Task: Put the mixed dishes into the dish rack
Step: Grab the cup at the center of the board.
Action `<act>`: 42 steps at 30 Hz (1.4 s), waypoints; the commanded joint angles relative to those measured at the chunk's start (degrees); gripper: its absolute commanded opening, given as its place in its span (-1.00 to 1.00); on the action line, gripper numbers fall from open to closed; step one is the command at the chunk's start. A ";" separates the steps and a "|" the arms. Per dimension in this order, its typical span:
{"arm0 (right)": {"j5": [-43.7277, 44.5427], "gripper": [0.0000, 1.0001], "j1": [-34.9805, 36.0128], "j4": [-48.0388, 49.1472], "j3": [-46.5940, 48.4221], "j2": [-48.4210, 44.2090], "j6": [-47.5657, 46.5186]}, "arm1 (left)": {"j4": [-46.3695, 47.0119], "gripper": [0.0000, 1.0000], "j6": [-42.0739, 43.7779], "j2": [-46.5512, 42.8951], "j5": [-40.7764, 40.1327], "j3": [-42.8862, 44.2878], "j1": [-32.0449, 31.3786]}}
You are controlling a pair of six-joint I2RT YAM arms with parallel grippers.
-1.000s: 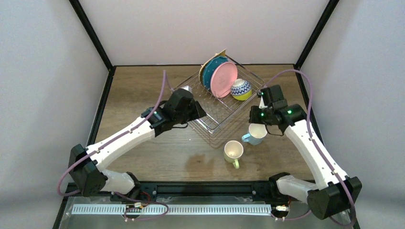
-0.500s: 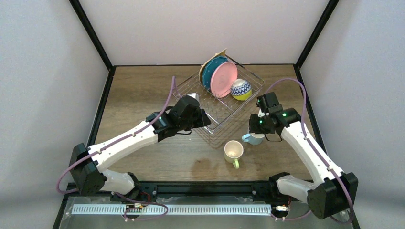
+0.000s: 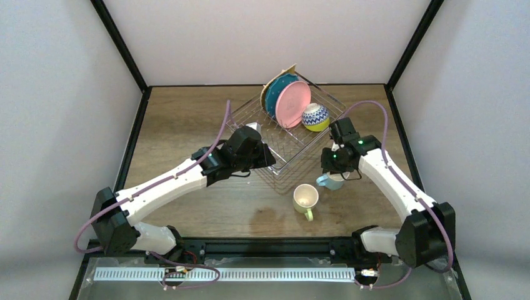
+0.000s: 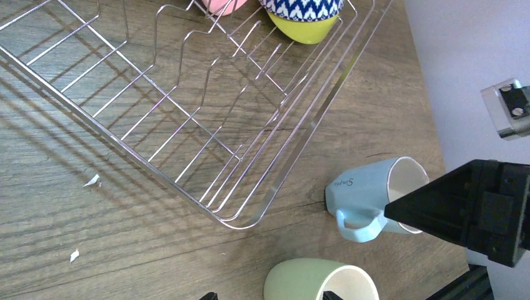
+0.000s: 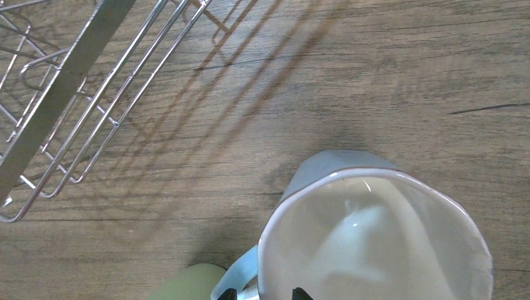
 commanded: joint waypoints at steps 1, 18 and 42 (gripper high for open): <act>0.77 -0.01 0.39 2.15 -0.33 2.40 -0.78 | 0.75 0.92 1.03 0.59 -0.06 -1.15 -0.25; 0.77 -0.44 0.36 5.33 -1.79 7.46 -0.76 | 2.30 0.92 -0.19 -0.50 -0.21 -3.71 -0.19; 1.64 -0.99 0.35 3.73 5.46 -6.55 1.51 | 2.98 0.93 -4.81 -0.49 8.88 1.40 -0.19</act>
